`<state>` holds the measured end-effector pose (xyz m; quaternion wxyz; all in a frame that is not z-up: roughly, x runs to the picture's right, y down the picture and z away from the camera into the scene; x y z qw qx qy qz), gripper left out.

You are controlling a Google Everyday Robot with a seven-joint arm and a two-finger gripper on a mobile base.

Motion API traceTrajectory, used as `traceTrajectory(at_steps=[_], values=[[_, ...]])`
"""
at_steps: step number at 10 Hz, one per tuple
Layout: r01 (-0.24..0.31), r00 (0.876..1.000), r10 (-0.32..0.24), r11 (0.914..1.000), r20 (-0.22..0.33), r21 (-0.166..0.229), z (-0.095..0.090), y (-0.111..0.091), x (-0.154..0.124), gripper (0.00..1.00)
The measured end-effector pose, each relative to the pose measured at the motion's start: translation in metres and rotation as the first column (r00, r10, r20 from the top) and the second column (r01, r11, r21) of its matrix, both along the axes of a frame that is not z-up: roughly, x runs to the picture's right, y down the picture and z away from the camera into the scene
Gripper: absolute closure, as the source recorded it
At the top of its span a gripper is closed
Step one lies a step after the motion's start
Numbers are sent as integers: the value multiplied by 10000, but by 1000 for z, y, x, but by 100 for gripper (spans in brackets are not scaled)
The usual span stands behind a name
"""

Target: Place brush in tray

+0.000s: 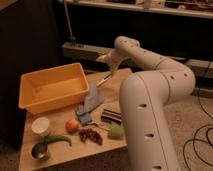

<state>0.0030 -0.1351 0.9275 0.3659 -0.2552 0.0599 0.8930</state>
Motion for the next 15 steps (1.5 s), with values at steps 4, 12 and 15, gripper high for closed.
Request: traceTrajectory(at_steps=[4,12,15], values=[[496,9978,-503,9986,-426,-172,8,9,-6,20],[506,9978,-513,9986,-420,-176,9,9,-7,20],[524,9978,-530,9985,-391,-158,8,8,-8,20]])
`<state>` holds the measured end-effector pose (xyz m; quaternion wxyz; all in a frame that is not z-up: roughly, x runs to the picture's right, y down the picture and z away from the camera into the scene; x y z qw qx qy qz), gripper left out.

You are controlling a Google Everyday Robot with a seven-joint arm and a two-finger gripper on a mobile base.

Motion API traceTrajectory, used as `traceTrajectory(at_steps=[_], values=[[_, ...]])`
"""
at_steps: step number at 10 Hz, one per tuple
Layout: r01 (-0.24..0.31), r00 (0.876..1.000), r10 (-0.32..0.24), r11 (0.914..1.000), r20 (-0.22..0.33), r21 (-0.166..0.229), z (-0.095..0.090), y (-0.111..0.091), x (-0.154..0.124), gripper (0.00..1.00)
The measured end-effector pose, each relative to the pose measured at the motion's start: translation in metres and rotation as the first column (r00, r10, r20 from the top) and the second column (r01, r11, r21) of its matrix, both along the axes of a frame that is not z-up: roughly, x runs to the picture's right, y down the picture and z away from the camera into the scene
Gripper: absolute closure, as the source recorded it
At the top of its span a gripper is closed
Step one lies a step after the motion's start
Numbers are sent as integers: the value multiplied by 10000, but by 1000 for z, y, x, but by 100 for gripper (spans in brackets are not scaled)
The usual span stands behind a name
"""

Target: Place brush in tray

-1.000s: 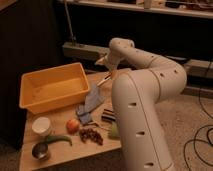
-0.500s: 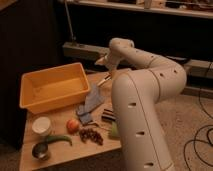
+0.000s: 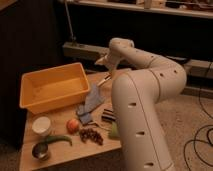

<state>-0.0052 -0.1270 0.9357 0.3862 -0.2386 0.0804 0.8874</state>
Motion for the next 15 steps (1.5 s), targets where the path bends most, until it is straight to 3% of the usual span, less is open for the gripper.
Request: traceTrajectory(at_steps=[12,15], values=[[25,10000,-25,10000,10,2,0,0,0,20],[274,9996,-274,9996,-52,107,-1,-2,-6,20]])
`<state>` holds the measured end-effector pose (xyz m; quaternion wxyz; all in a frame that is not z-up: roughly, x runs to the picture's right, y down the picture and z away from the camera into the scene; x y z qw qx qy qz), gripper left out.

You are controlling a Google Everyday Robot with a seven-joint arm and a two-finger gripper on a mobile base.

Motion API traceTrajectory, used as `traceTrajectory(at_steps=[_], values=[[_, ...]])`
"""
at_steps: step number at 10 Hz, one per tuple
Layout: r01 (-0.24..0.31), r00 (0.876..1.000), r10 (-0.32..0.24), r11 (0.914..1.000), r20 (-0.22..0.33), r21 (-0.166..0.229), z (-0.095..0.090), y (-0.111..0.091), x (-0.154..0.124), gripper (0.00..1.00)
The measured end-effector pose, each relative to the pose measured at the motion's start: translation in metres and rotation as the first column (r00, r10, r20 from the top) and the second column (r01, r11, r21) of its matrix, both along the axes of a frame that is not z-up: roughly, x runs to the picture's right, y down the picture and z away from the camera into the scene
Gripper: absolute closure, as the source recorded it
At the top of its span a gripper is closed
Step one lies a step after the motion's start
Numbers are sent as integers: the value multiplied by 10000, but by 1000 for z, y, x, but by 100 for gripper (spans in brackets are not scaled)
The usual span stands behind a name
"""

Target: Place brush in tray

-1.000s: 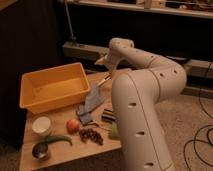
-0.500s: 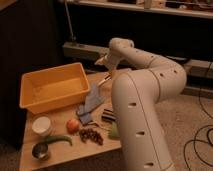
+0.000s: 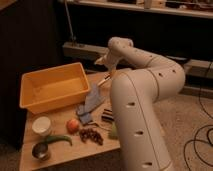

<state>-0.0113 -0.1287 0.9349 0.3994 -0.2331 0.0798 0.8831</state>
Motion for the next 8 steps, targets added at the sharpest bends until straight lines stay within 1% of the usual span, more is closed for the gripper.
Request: traceTrajectory(at_steps=[1,2,3,4,5,6,7,8], values=[[30,10000,-32,9991,57,413,-3,-1,-8,20],[44,9995,-75,9951,311,983,-7,1,-9,20],[157,9980,-243,9892,576,1455,-13,1,-9,20],[464,9944,-641,9792,840,1974,-16,5,-10,20],[638,9912,-874,9734,992,2200,-17,6,-11,20],[590,9921,-804,9764,963,2077,-16,7,-10,20],[215,9958,-356,9863,840,1634,-14,7,-8,20],[-147,9982,90,9952,588,971,-9,3,-7,20]])
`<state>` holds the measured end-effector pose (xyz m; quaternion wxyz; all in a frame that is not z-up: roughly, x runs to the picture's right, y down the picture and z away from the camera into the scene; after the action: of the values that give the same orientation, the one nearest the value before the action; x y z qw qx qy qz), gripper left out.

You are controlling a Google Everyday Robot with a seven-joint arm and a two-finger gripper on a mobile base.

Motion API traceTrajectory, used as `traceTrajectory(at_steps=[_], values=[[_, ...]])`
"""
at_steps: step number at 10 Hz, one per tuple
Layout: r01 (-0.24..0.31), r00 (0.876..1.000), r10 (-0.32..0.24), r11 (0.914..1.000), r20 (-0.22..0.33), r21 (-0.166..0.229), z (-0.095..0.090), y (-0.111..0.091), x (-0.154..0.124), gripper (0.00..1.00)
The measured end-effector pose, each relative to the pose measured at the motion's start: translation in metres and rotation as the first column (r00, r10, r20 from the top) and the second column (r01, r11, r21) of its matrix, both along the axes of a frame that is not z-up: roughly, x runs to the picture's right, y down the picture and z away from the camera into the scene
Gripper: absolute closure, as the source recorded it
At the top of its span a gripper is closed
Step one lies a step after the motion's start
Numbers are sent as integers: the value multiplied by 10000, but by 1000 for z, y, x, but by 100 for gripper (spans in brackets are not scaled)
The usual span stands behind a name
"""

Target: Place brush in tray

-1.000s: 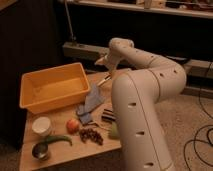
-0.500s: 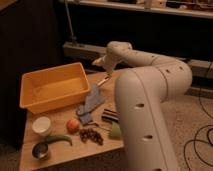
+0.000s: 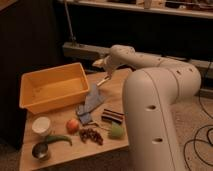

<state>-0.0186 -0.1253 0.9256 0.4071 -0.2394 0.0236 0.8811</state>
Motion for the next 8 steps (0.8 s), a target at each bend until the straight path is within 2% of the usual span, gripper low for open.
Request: traceTrajectory(at_steps=[3,4,6,8], values=[[-34,9999,21,9964,-156,-850,6,-13,0,20],[9,9999,-22,9956,-136,-939,8,-14,0,20],[317,9992,-340,9938,-192,-1068,12,-9,-5,20],[610,9977,-648,9862,-195,-1539,29,8,-15,20]])
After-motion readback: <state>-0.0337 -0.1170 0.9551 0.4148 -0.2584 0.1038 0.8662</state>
